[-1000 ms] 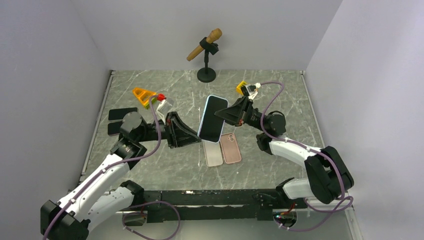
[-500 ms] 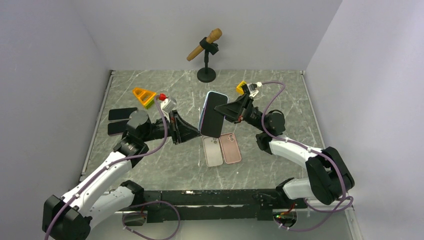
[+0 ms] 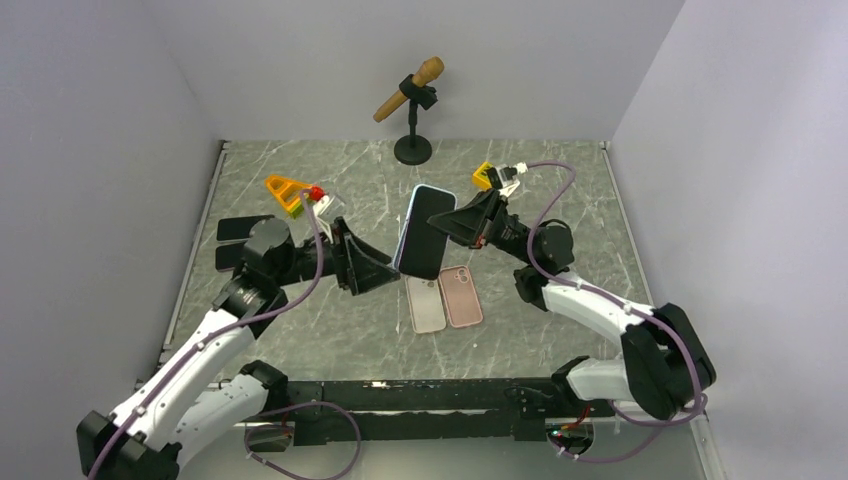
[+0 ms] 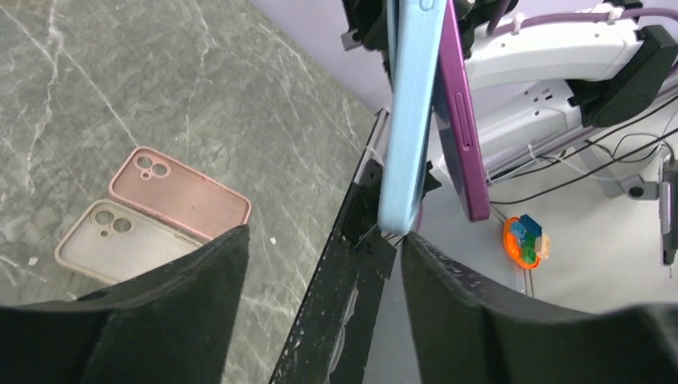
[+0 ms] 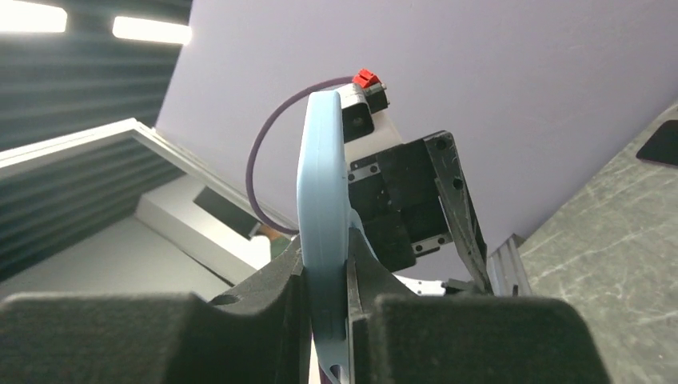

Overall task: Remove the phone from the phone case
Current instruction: Remove the phone case from the phone.

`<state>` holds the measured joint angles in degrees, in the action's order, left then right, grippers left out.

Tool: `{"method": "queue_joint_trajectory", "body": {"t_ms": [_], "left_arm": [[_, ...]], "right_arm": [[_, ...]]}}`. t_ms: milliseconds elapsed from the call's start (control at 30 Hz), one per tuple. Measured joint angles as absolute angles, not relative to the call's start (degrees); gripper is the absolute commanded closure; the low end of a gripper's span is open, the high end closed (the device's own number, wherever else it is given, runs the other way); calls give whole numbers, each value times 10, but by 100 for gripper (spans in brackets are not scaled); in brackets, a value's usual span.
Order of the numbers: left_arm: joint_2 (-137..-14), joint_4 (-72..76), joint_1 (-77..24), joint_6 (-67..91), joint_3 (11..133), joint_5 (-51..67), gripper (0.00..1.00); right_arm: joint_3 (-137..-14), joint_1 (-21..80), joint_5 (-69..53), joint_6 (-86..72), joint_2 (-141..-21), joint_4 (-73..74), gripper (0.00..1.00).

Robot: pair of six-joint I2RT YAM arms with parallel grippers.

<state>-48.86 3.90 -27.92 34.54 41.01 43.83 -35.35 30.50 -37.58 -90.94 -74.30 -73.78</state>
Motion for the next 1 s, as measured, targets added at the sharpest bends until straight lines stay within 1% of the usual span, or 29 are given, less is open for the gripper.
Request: {"method": "queue_joint_trajectory", "body": {"t_ms": [33,67,167,300,433,567,700,867,1000], "left_arm": [[-476,23,-279,343,410,438,12],[-463,6,-279,339,411,438,8],[-425,-55,-273,326,419,430,7],[-403,-124,-271,319,460,432,10],[-389,-136,-271,341,488,444,11],[-388,-86,-272,418,485,467,18],[-407,3,-295,499,449,472,22],[-429,9,-339,524,439,436,26],[-429,10,-352,534,439,406,31]], "right_arm": [[-354,307,-382,-895,-731,-719,100],[-354,309,-386,-882,-719,-701,100],[-357,309,-406,-838,-670,-639,100],[-358,302,-410,-783,-629,-583,100],[-358,295,-410,-740,-623,-523,100],[-358,294,-407,-704,-620,-462,100],[-358,294,-405,-687,-616,-436,100],[-358,294,-405,-685,-616,-434,100],[-358,294,-405,-687,-617,-438,100]]}}
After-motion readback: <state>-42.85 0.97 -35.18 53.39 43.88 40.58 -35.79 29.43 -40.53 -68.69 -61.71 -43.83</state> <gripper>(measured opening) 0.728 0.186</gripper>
